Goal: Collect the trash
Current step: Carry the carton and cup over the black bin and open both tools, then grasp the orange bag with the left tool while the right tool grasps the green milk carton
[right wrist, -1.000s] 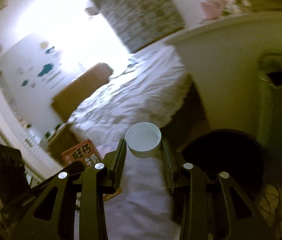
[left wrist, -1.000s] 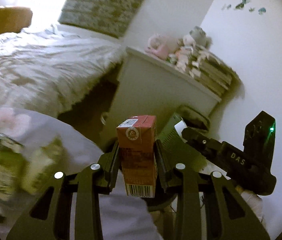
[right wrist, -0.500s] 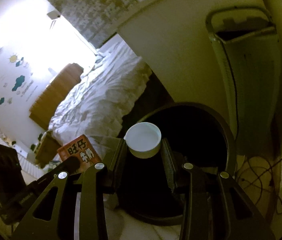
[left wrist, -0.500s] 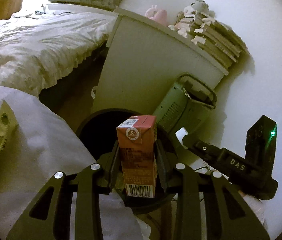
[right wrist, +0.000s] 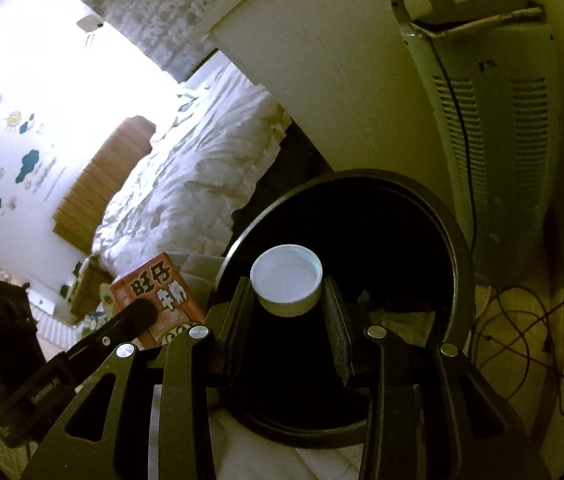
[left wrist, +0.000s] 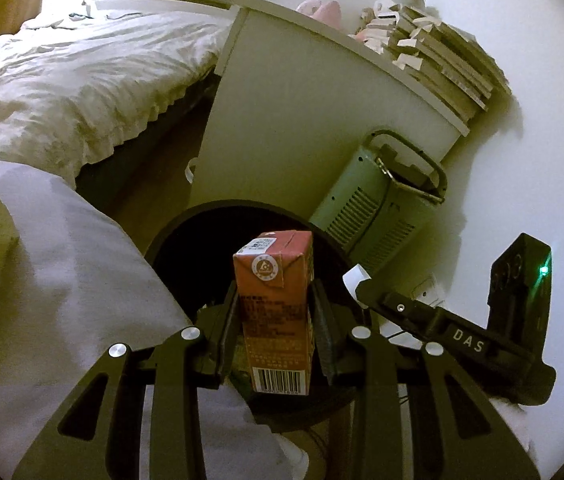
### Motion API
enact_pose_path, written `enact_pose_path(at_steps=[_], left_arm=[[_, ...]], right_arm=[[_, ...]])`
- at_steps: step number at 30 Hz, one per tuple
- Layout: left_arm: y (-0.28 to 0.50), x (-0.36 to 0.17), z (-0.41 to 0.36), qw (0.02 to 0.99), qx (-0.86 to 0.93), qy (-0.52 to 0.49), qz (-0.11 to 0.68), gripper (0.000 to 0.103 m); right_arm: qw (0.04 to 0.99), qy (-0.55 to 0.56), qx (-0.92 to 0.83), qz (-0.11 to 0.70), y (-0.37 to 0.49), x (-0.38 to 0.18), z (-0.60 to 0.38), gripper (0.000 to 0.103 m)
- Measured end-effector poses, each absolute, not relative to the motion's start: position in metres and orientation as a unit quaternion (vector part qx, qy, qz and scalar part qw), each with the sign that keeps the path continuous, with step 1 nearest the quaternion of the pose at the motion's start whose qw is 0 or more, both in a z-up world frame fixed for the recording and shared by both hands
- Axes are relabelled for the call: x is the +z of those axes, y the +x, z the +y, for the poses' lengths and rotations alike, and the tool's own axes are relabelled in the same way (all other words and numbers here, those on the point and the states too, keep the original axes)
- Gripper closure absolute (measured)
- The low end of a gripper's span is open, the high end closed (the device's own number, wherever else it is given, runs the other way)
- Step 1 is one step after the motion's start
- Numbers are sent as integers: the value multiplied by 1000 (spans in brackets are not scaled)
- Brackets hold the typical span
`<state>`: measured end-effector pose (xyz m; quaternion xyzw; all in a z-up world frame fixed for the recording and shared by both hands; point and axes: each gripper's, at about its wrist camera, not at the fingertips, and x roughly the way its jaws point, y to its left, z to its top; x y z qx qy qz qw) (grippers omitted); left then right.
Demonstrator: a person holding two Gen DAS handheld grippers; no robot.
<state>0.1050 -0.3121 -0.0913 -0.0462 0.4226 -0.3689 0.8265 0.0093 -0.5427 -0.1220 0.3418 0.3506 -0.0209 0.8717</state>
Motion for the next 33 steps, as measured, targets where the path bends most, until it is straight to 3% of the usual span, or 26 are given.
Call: enact_pose_path(at_steps=[2,3,5,7,12,15,18,28,30,33], left_arm=[[104,-90,-314,828,-366,-37,423,68],[103,-89,-315,830,-365,-31,420,66],[100,-85,-315,833,-367,-27,414,52],[96,-79,-312,840,-362,-25,403,38],[88,-61,-305,850,-363,-20,381,37],[84,-51,-296,857,-359,-23,369,30],[80,-43,-280,865,-352,-27,357,29],[84,-37,-158,900,-255,-78,345,26],[85,-40,-124,908,-218,-86,347,26],[86,-48,-67,918,-152,-105,352,26]], right_arm=[[868,349,-23,353,8,-122,-546,65],[867,350,-24,353,7,-121,-548,58],[868,353,-30,347,5,-119,-549,48],[869,353,-30,346,4,-117,-549,48],[874,346,-29,340,2,-108,-543,48],[877,340,-23,339,3,-100,-535,48],[880,330,-13,341,7,-92,-522,48],[883,276,68,372,38,-69,-435,48],[883,264,89,377,45,-64,-410,36],[880,244,125,389,56,-58,-373,36]])
